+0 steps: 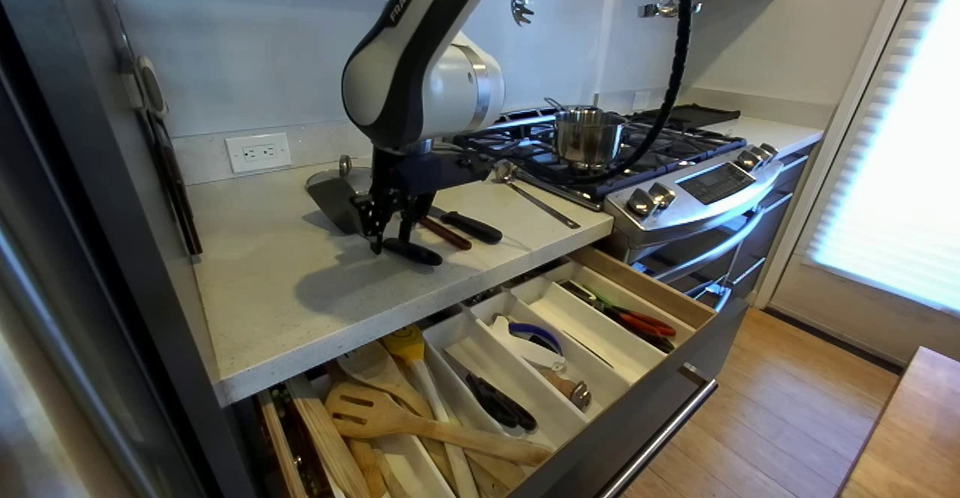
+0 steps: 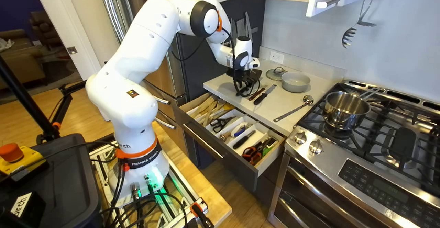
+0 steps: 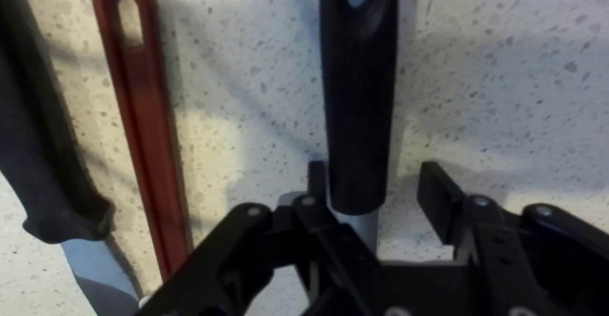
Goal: Remove all the utensils on the cabinet top and put each utensil in a different compartment of the drawer starting with the wooden ladle into the left most compartment then the black spatula into the second far left compartment and continue with the same sequence up to the black knife
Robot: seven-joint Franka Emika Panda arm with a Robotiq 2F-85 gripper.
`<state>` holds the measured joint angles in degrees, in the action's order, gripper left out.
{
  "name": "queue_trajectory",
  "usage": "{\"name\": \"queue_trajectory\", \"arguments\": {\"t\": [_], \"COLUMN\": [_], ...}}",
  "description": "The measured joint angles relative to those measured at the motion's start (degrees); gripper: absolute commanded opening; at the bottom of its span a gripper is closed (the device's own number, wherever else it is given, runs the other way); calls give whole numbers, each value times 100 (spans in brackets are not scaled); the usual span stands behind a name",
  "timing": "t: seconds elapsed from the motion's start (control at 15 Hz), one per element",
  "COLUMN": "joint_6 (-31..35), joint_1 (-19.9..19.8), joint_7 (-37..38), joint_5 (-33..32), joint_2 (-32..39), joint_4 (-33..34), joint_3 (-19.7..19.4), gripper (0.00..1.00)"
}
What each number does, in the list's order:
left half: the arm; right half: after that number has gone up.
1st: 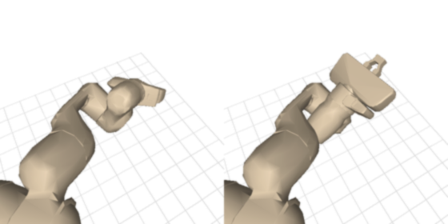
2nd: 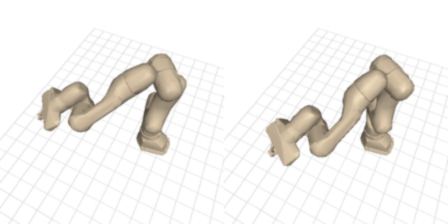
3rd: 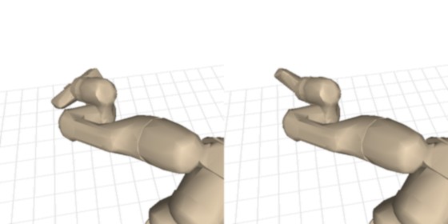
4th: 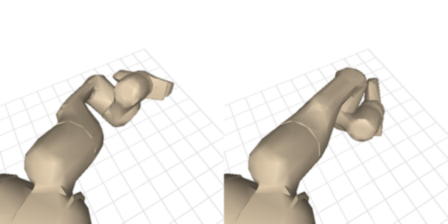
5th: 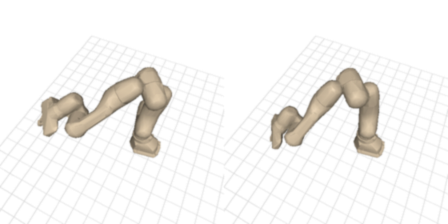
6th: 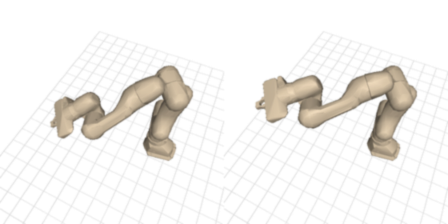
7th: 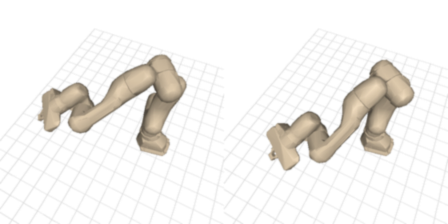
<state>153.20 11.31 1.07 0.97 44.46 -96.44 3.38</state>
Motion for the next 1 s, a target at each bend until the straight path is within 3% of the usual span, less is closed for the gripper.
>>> {"name": "queue_trajectory", "arguments": {"t": [0.13, 0.6, 1.0], "joint_6": [-76, -392, -363], "joint_1": [-4, -22, -32], "joint_7": [13, 350, 780], "joint_5": [7, 82, 469], "joint_2": [-13, -207, -1091], "joint_4": [3, -115, -986], "joint_3": [24, 171, 393], "gripper": [7, 8, 8]}}
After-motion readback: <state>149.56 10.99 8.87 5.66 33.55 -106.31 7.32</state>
